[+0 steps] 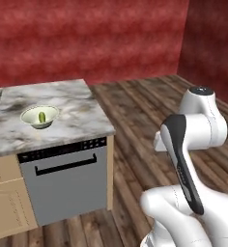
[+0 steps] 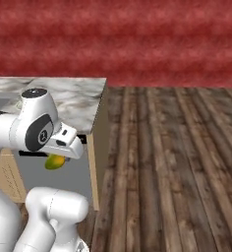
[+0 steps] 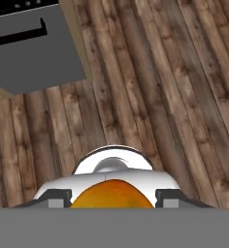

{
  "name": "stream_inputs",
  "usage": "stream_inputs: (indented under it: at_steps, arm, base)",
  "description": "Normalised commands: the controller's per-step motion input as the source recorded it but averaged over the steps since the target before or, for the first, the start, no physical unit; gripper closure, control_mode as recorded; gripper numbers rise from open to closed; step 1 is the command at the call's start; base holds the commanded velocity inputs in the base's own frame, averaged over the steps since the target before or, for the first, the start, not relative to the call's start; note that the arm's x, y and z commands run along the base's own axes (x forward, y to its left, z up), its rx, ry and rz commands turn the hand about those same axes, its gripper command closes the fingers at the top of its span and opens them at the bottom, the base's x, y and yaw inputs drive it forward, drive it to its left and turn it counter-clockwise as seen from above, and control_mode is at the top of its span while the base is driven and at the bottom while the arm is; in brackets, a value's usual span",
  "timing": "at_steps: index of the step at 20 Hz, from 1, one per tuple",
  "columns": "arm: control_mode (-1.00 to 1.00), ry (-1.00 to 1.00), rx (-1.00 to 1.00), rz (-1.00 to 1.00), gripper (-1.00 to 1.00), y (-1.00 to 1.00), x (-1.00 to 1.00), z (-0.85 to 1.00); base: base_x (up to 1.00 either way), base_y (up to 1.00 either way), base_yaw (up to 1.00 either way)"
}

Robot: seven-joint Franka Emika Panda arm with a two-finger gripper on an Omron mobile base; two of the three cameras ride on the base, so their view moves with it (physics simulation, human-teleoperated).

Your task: Pick the mangos from the cabinet and place them in one bowl. Pick the kiwi from the sink and place it in the other bowl.

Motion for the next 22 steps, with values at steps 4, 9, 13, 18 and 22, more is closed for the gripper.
stream_inputs:
  at_steps: [4,9,13,18,22]
  arm:
    - [1.0,0.0,0.0,0.0,1.0,0.0,0.0,0.0]
    - [1.0,0.0,0.0,0.0,1.0,0.0,0.0,0.0]
    - [1.0,0.0,0.0,0.0,1.0,0.0,0.0,0.0]
    - [1.0,0.0,0.0,0.0,1.0,0.0,0.0,0.0]
    - [1.0,0.0,0.0,0.0,1.0,0.0,0.0,0.0]
  base:
    - [0.1,0.83,-0.03]
    - [0.06,0.86,0.0]
    - [0.29,0.9,0.07]
    - [0.4,0.72,0.12]
    - [0.4,0.44,0.11]
